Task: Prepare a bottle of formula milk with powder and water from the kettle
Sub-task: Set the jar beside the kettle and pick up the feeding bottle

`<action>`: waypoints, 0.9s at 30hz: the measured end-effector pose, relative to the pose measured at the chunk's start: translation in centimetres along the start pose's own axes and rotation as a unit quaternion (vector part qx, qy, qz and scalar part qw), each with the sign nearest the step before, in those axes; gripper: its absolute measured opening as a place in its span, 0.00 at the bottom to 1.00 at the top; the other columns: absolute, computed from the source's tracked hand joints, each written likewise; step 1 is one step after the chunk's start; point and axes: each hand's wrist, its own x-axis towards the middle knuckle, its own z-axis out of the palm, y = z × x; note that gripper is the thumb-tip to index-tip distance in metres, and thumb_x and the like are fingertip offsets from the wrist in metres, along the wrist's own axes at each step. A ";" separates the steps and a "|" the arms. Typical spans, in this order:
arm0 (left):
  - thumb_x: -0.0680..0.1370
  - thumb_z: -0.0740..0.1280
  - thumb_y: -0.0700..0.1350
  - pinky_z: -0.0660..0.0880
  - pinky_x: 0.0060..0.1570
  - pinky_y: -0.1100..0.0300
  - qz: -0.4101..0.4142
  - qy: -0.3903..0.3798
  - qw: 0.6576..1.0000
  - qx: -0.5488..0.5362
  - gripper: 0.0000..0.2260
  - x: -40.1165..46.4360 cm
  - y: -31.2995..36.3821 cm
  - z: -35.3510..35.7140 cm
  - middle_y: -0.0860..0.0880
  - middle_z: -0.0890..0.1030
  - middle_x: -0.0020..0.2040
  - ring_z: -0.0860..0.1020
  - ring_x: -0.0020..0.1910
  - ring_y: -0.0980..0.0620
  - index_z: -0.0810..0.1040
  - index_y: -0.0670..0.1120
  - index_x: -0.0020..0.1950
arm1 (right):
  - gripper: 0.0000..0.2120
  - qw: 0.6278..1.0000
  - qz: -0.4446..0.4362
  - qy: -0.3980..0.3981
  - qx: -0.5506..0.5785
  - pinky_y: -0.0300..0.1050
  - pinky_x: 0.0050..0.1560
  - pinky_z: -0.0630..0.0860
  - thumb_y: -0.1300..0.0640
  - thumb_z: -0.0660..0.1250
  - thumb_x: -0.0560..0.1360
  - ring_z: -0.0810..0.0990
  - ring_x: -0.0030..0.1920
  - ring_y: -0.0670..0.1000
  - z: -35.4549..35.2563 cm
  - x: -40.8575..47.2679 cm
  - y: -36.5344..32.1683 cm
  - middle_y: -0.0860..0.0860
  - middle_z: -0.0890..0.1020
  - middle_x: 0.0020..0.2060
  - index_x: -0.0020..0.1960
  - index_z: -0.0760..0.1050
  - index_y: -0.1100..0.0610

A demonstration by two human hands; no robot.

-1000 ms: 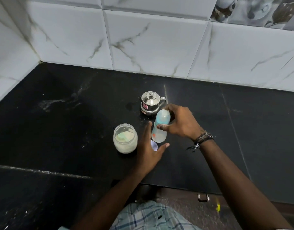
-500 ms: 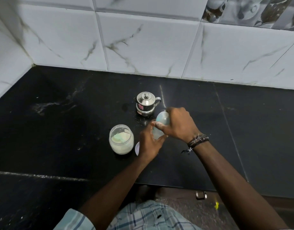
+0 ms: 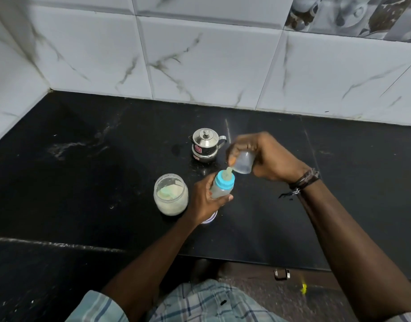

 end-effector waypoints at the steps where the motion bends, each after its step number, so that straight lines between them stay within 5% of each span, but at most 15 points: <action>1: 0.65 0.80 0.43 0.78 0.51 0.60 -0.009 0.001 1.000 0.002 0.24 -0.3 -0.2 0.1 0.53 0.83 0.50 0.81 0.48 0.58 0.78 0.48 0.59 | 0.21 1.000 -0.006 0.023 -0.017 0.40 0.48 0.77 0.73 0.65 0.60 0.83 0.48 0.48 -0.8 0.3 -0.5 0.50 0.85 0.47 0.50 0.82 0.59; 7: 0.67 0.79 0.38 0.75 0.40 0.70 -0.013 0.029 0.999 -0.035 0.18 0.2 1.8 1.2 0.49 0.82 0.44 0.79 0.40 0.62 0.78 0.44 0.53 | 0.16 0.988 0.051 -0.018 -0.141 0.52 0.47 0.79 0.62 0.71 0.64 0.81 0.46 0.55 1.8 1.7 0.7 0.53 0.83 0.47 0.52 0.79 0.57; 12: 0.66 0.79 0.39 0.75 0.39 0.63 0.007 0.050 0.999 -0.018 0.18 0.6 2.6 1.1 0.42 0.83 0.44 0.80 0.39 0.50 0.78 0.40 0.53 | 0.15 0.992 0.100 0.029 -0.074 0.54 0.44 0.80 0.61 0.70 0.62 0.81 0.42 0.54 3.3 1.5 2.9 0.51 0.83 0.43 0.49 0.78 0.56; 14: 0.66 0.79 0.39 0.74 0.39 0.68 0.017 0.056 0.998 -0.005 0.19 0.8 2.6 1.0 0.42 0.83 0.45 0.79 0.43 0.48 0.78 0.39 0.54 | 0.17 0.992 0.120 0.043 -0.026 0.54 0.45 0.81 0.59 0.67 0.62 0.83 0.44 0.53 3.2 1.4 3.1 0.50 0.85 0.44 0.51 0.79 0.55; 21: 0.66 0.80 0.41 0.69 0.42 0.78 0.019 0.041 0.998 0.037 0.23 0.8 2.4 0.7 0.53 0.81 0.47 0.77 0.44 0.70 0.78 0.43 0.58 | 0.21 0.982 0.144 0.048 0.110 0.49 0.49 0.82 0.60 0.63 0.61 0.83 0.50 0.51 2.6 0.5 3.8 0.50 0.84 0.48 0.53 0.80 0.58; 27: 0.66 0.80 0.42 0.71 0.44 0.76 0.021 0.037 0.998 0.046 0.24 0.6 2.0 0.6 0.53 0.81 0.50 0.78 0.47 0.68 0.78 0.45 0.60 | 0.13 0.975 0.179 -0.005 0.133 0.39 0.36 0.80 0.51 0.73 0.73 0.83 0.42 0.51 2.5 0.4 4.1 0.51 0.84 0.46 0.53 0.79 0.57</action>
